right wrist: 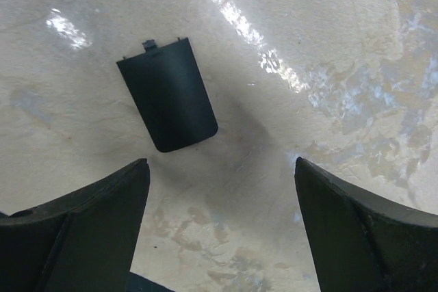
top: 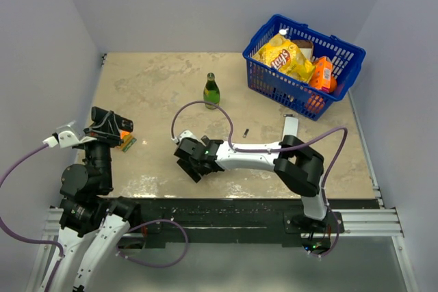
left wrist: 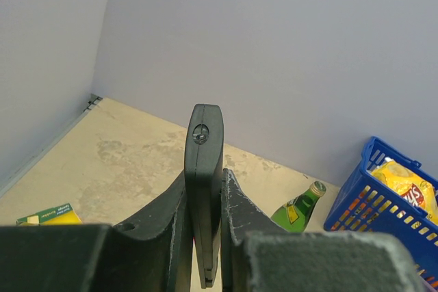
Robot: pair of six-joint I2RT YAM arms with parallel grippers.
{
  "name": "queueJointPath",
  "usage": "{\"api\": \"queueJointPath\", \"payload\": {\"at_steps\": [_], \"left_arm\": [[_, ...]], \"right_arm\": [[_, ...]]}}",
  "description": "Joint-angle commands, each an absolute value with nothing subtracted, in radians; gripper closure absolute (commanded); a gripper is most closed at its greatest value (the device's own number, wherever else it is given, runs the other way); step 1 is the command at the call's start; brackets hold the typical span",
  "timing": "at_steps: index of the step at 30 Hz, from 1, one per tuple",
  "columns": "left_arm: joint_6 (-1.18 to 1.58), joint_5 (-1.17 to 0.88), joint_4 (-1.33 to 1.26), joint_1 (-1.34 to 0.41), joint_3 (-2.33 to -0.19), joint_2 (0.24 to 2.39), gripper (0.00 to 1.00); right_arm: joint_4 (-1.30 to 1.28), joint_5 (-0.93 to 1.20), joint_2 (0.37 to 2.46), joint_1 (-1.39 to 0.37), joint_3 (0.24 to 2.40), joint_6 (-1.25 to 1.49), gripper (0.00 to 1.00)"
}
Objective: Load the batteries into the remote control
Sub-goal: Pick up the battery cover at the center of the board.
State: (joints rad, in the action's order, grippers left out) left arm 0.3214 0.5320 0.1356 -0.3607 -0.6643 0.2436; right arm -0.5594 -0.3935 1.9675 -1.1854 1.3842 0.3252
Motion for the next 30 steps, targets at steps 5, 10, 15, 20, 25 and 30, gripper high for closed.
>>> {"api": "queueJointPath", "payload": {"at_steps": [5,10,15,20,25,30], "left_arm": [[0.316,0.509,0.084,-0.359,-0.664,0.244,0.99],[0.314,0.508,0.084,-0.359,-0.664,0.242,0.99],[0.314,0.505,0.084,-0.36,-0.661,0.242,0.99],[0.313,0.503,0.081,-0.36,-0.661,0.241,0.99],[0.314,0.502,0.083,-0.36,-0.663,0.241,0.99],[0.316,0.5,0.083,-0.36,-0.661,0.239,0.99]], "right_arm": [[-0.56,-0.186,1.974,-1.128,1.474,0.236,0.13],[-0.598,-0.15,2.029,-1.111,1.519,0.224,0.17],[-0.614,-0.129,2.054,-1.111,1.542,0.209,0.25],[-0.615,-0.111,2.077,-1.111,1.552,0.184,0.34],[-0.655,-0.117,2.111,-1.112,1.586,0.172,0.39],[-0.678,-0.078,2.128,-1.114,1.594,0.16,0.42]]}}
